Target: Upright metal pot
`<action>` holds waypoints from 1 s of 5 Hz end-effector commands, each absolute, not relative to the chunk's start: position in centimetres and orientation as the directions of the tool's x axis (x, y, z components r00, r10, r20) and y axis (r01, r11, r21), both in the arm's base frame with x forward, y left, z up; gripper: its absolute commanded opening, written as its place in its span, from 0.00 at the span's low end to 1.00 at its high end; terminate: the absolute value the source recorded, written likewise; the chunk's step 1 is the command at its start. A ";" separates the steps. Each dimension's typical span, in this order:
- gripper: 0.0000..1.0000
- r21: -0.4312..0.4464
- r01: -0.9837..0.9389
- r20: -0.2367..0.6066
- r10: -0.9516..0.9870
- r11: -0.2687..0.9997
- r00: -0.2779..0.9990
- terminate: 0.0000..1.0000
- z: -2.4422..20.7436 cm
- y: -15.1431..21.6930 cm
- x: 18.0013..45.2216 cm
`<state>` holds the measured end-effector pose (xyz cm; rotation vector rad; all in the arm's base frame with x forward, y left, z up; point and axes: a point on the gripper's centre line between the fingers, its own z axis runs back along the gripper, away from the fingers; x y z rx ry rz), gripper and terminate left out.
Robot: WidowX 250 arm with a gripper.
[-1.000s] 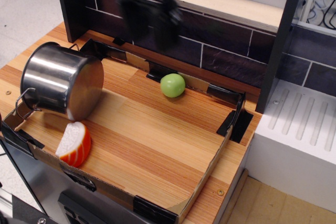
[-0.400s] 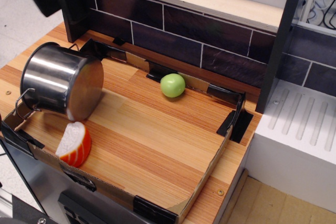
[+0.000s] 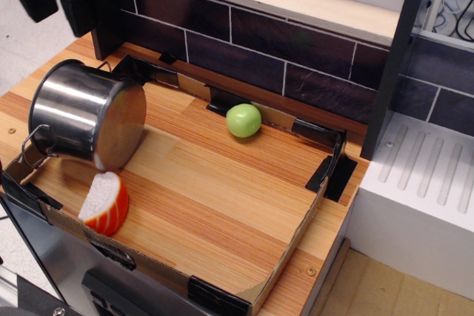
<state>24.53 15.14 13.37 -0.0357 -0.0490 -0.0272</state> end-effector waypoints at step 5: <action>1.00 0.121 -0.067 0.087 0.057 0.990 0.995 0.00 8.2 15.6 29.6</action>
